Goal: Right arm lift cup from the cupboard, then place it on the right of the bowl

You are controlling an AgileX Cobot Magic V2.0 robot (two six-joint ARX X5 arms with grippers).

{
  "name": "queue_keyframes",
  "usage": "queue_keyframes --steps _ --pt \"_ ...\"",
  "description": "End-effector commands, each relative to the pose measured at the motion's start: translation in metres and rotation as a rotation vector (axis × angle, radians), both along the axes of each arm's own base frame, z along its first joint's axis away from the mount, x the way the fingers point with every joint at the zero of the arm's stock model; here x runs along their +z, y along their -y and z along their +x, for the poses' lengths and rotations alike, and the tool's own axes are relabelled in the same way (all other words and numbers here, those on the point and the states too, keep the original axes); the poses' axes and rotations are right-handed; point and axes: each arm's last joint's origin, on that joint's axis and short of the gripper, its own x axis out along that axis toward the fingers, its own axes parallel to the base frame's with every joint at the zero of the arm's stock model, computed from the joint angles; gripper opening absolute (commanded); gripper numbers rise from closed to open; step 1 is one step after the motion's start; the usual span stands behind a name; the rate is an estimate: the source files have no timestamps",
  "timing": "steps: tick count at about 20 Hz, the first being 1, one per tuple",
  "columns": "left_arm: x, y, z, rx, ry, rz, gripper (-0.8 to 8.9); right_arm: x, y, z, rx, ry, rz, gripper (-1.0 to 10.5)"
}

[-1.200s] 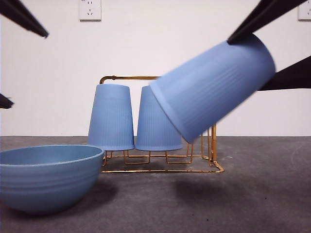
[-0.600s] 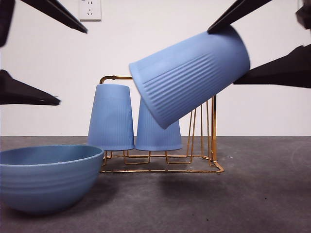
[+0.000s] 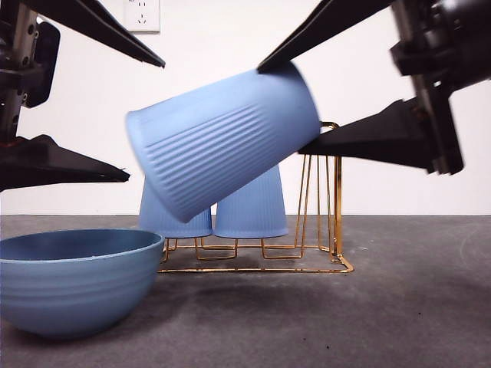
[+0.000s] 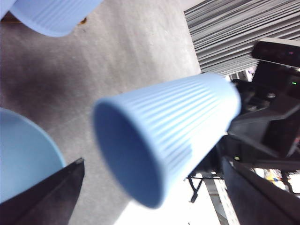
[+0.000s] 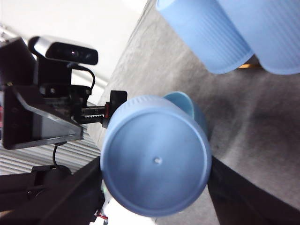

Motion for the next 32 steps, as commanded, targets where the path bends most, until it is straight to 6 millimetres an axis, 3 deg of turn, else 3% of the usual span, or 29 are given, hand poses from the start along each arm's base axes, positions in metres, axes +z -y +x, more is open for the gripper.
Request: queue_keyframes --steps 1,8,17,22,27,32 --pt "0.0 0.002 0.0 -0.039 -0.013 -0.024 4.63 -0.001 -0.009 0.001 0.024 -0.005 0.032 3.0" --pt "0.002 0.003 -0.002 -0.092 -0.033 -0.058 4.36 -0.005 -0.021 0.0 0.042 -0.006 0.048 3.0" --pt "0.005 0.004 -0.003 -0.159 -0.02 -0.106 0.14 -0.007 -0.021 -0.001 0.058 0.006 0.026 3.0" --pt "0.01 0.005 -0.002 -0.195 0.001 -0.146 0.08 -0.007 -0.021 -0.001 0.079 0.013 0.026 3.0" --pt "0.018 0.006 0.0 -0.202 0.032 -0.193 0.08 -0.006 -0.022 -0.003 0.157 0.036 0.029 4.0" --pt "0.026 0.007 0.003 -0.194 0.064 -0.229 0.08 -0.008 -0.022 -0.008 0.327 0.058 0.03 4.5"
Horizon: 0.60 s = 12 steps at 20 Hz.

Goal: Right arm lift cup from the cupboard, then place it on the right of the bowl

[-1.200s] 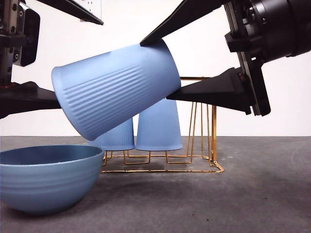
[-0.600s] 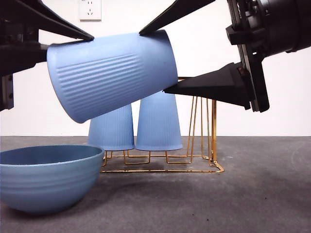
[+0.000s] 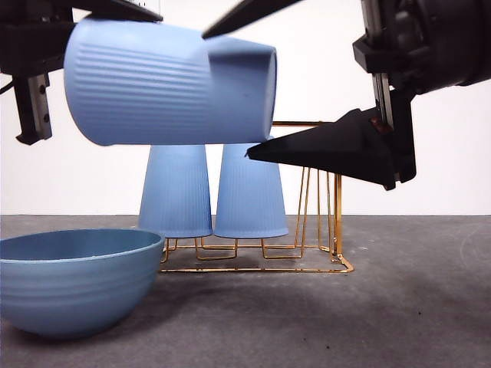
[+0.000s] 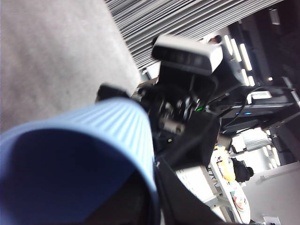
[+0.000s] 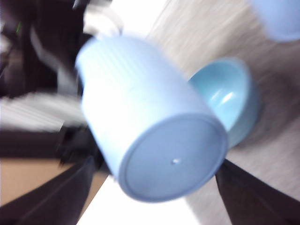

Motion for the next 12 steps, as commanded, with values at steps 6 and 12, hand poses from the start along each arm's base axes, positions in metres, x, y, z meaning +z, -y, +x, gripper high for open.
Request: queue_keyframes --steps 6,12 --pt "0.004 0.002 0.004 0.078 -0.009 0.007 0.11 -0.02 0.008 -0.012 0.109 -0.037 -0.202 4.5" --pt "0.022 0.02 0.003 0.128 0.034 0.095 0.12 -0.003 0.035 -0.025 -0.093 0.035 -0.29 3.4"
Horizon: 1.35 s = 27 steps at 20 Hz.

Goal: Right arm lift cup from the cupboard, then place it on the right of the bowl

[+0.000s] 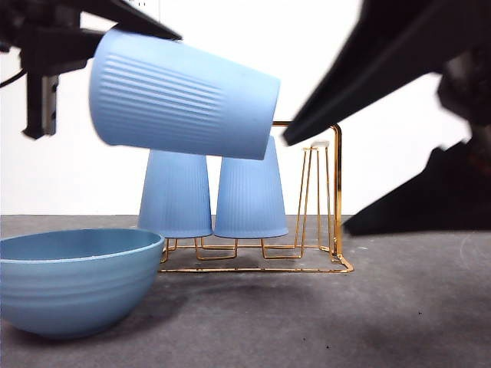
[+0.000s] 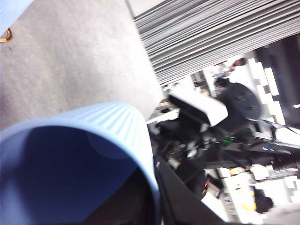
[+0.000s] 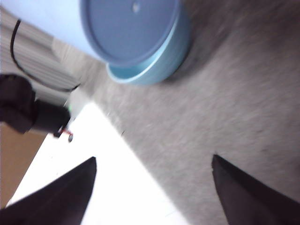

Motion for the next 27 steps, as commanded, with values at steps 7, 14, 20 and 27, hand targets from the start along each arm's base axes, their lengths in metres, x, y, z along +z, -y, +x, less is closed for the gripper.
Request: queue_keyframes --steps 7,14,20,27 --pt "0.04 0.048 -0.007 0.02 0.207 0.304 0.12 0.024 0.041 -0.03 -0.205 0.156 -0.027 2.5" --pt "0.051 0.104 0.0 -0.026 0.306 0.629 0.11 0.027 0.059 -0.047 -0.275 0.2 -0.022 2.5" --pt "0.056 0.157 0.004 -0.109 0.404 0.892 0.11 0.026 0.06 -0.048 -0.275 0.196 -0.03 2.5" --pt "0.03 0.181 0.005 -0.212 0.401 1.145 0.11 0.026 0.06 -0.048 -0.274 0.195 -0.033 2.5"
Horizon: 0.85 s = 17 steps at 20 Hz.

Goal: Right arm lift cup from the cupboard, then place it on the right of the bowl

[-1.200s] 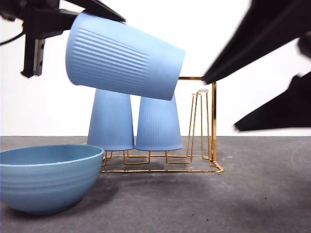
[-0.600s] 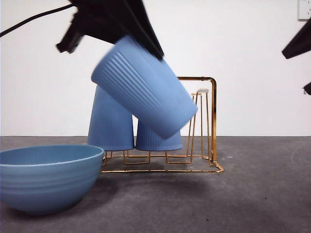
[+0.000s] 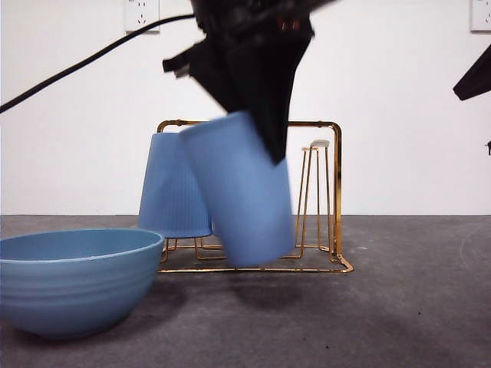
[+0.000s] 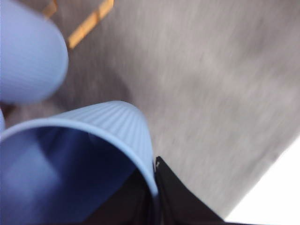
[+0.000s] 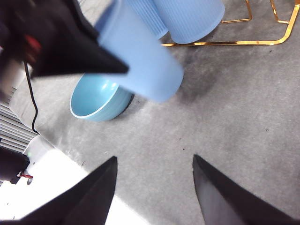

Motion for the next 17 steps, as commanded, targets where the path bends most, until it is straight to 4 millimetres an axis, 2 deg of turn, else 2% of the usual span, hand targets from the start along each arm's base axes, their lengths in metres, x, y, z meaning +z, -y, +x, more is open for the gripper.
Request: queue_keyframes --steps 1,16,17 --pt "-0.005 0.007 0.0 -0.042 0.01 0.044 0.11 0.002 0.0 -0.001 0.007 0.011 0.002 2.5" --pt "-0.032 0.016 0.007 -0.069 -0.011 0.141 0.12 0.002 0.0 -0.001 0.01 0.013 -0.003 2.5" --pt "-0.031 0.016 0.007 -0.069 -0.009 0.138 0.43 0.002 0.0 -0.001 0.01 0.013 -0.003 2.5"
